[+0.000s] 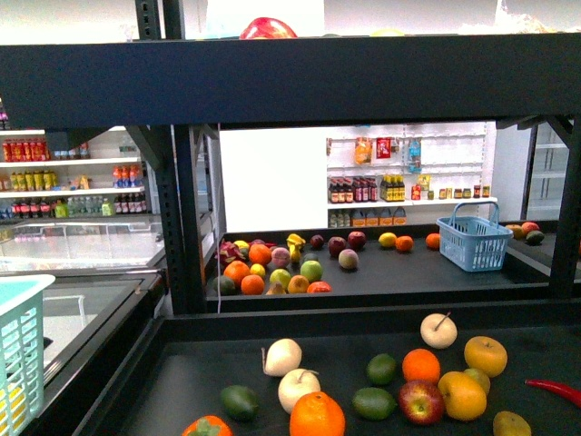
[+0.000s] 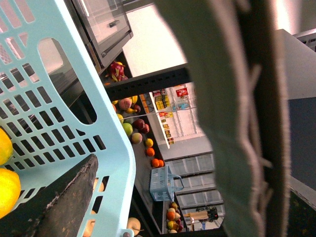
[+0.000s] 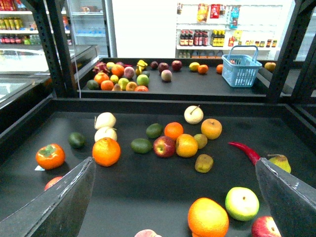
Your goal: Pick lemon from shelf
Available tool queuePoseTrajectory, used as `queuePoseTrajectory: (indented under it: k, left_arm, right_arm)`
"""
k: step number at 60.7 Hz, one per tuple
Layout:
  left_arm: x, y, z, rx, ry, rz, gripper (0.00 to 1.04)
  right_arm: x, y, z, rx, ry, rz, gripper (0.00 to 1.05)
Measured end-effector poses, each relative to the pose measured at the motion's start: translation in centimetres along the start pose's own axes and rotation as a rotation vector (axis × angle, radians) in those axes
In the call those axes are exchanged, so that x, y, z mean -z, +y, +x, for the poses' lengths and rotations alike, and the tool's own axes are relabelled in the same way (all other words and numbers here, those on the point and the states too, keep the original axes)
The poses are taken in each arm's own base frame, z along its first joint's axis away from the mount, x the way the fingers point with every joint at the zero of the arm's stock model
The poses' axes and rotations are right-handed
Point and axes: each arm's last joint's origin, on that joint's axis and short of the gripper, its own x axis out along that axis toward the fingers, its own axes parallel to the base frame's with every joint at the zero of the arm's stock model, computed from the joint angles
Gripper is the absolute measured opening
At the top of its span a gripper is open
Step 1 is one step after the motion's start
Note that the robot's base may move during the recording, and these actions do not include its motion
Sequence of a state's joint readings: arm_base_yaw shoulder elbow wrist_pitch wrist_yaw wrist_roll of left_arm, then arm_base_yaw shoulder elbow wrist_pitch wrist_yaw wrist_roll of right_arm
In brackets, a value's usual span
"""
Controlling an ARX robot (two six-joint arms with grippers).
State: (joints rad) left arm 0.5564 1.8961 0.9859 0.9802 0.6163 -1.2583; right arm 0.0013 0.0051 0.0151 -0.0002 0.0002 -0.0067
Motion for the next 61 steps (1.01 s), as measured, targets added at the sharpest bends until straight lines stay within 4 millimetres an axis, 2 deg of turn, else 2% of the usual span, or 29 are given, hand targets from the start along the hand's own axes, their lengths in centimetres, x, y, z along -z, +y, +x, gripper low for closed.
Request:
queuePoseTrajectory:
  k: [8, 15, 25, 30, 36, 41, 45, 47, 50, 61]
  left_arm:
    - [-0.1, -1.7, -0.7, -0.021, -0.009, 0.034, 0.97]
    - [0.2, -3.6, -2.2, -0.156, -0.001, 0.127, 0.97]
    - [1.1, -6.1, -6.4, -0.381, 0.039, 0.312, 0.97]
    - [2.1, -7.6, -8.4, -0.422, 0.07, 0.393, 0.97]
    - [3.9, -10.8, -11.3, -0.41, 0.095, 0.524, 0.97]
    - [6.6, -13.2, -13.6, -0.189, 0.044, 0.872, 0.82]
    - [9.7, -14.1, -15.9, -0.14, 0.018, 1.046, 0.7]
    - [11.4, -14.0, -17.1, -0.122, 0.023, 1.092, 0.63]
    - [12.8, -13.7, -18.2, -0.089, 0.015, 1.144, 0.54]
    - [15.5, -10.9, -19.6, -0.103, 0.014, 1.194, 0.18]
  right_arm:
    - [0.0, 0.0, 0.0, 0.0, 0.0, 0.0, 0.97]
    - [0.0, 0.0, 0.0, 0.0, 0.0, 0.0, 0.97]
    - [0.0, 0.0, 0.0, 0.0, 0.0, 0.0, 0.97]
    - [0.0, 0.0, 0.0, 0.0, 0.0, 0.0, 0.97]
    - [0.0, 0.0, 0.0, 0.0, 0.0, 0.0, 0.97]
    - [0.0, 0.0, 0.0, 0.0, 0.0, 0.0, 0.97]
    - [0.0, 0.0, 0.0, -0.001, 0.0, 0.0, 0.97]
    - [0.0, 0.0, 0.0, -0.001, 0.0, 0.0, 0.97]
    - [0.0, 0.0, 0.0, 0.0, 0.0, 0.0, 0.97]
    - [0.0, 0.0, 0.0, -0.001, 0.0, 0.0, 0.97]
